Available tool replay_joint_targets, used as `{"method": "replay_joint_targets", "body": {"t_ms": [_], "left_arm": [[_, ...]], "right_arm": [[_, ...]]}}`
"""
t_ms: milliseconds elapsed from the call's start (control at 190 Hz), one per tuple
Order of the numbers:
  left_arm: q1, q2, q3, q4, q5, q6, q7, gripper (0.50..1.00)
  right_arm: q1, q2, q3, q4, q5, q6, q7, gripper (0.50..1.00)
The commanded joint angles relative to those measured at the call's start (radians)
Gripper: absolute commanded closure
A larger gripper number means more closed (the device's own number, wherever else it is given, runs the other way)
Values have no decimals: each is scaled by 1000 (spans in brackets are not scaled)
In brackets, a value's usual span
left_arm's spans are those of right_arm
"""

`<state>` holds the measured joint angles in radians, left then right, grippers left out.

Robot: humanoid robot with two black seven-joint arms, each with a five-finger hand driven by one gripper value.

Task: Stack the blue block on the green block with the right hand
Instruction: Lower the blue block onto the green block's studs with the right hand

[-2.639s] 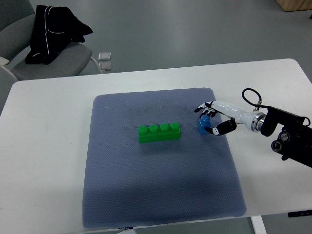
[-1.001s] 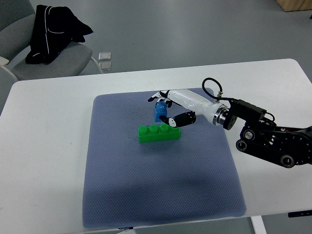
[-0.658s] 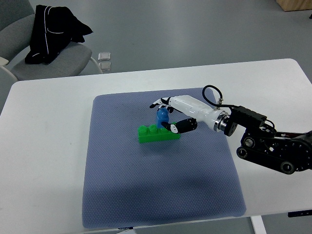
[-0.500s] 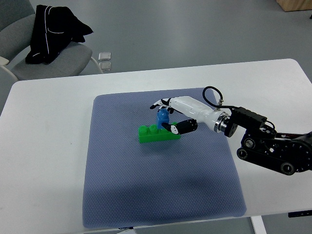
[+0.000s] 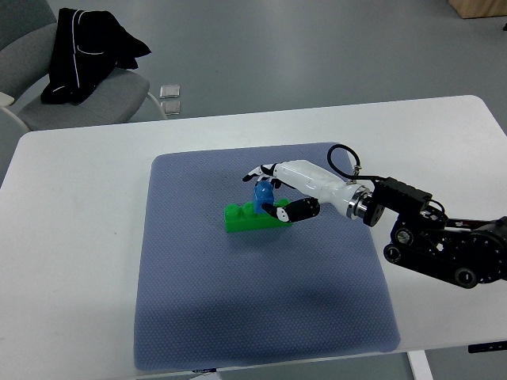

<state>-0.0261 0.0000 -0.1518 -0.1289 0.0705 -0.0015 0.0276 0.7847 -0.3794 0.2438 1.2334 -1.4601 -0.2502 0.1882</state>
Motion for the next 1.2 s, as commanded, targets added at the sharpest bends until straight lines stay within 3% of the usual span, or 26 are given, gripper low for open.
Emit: {"method": "replay_joint_targets", "body": {"t_ms": [0,1196], "left_arm": [[0,0,0,0,0,0,0,500],[0,0,0,0,0,0,0,500]], "right_arm": [[-1,0,0,-14,-5,-3,0,948],[-12,13,-23,-46,-29,-27,4,987]]}}
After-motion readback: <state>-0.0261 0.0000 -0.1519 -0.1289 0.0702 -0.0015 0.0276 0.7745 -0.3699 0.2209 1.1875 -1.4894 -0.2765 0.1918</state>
